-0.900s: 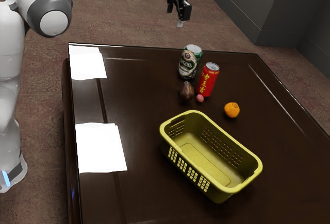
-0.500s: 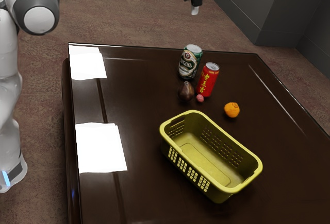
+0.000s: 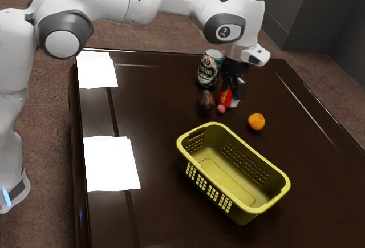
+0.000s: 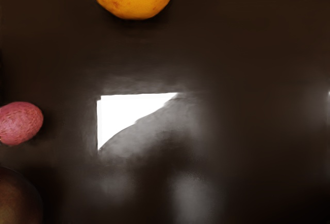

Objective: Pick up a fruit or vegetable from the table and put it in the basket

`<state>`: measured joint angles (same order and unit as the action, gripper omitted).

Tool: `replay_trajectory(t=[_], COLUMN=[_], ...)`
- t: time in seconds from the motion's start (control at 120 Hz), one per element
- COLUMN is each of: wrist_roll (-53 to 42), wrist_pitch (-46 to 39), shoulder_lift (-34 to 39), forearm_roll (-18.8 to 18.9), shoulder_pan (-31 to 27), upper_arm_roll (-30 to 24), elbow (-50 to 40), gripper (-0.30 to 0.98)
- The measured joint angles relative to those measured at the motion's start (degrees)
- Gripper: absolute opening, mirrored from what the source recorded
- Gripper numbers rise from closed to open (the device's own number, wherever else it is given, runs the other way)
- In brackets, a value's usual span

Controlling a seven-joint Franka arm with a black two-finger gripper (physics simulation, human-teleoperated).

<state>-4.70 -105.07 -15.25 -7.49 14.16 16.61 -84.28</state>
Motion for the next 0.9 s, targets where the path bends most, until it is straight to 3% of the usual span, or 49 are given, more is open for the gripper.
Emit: replay_trajectory(t=[0.133, 0.4, 0.5, 0.6, 0.683, 0.733, 0.783, 0.842, 0.9], wrist_roll=[12.38, 32.21, 37.77, 42.58, 46.07, 47.74, 44.03, 35.96, 29.19], wrist_pitch=[-1.20, -3.07, -2.72, -2.50, -2.28, -0.84, -0.87, -3.35, -4.80], shoulder_lift=[-1.01, -2.77, -5.53, -6.96, -6.42, -2.16, 1.57, 3.18, 3.67], forearm_roll=[-4.00, -4.10, -4.34, -7.61, -7.30, -2.85, 6.42, 14.39, 19.54], shoulder_pan=[-5.45, -7.28, -12.03, -13.87, -13.05, -11.54, -8.87, -4.65, -3.05], upper_arm_roll=[-2.00, -4.09, -7.63, -8.80, -9.16, -12.63, -15.29, -11.48, -8.76], elbow=[-1.45, -0.74, 1.83, 2.25, 2.24, 2.11, 2.55, -1.35, -5.51], gripper=[0.68, 0.69, 0.69, 0.69, 0.69, 0.69, 0.68, 0.68, 0.68])
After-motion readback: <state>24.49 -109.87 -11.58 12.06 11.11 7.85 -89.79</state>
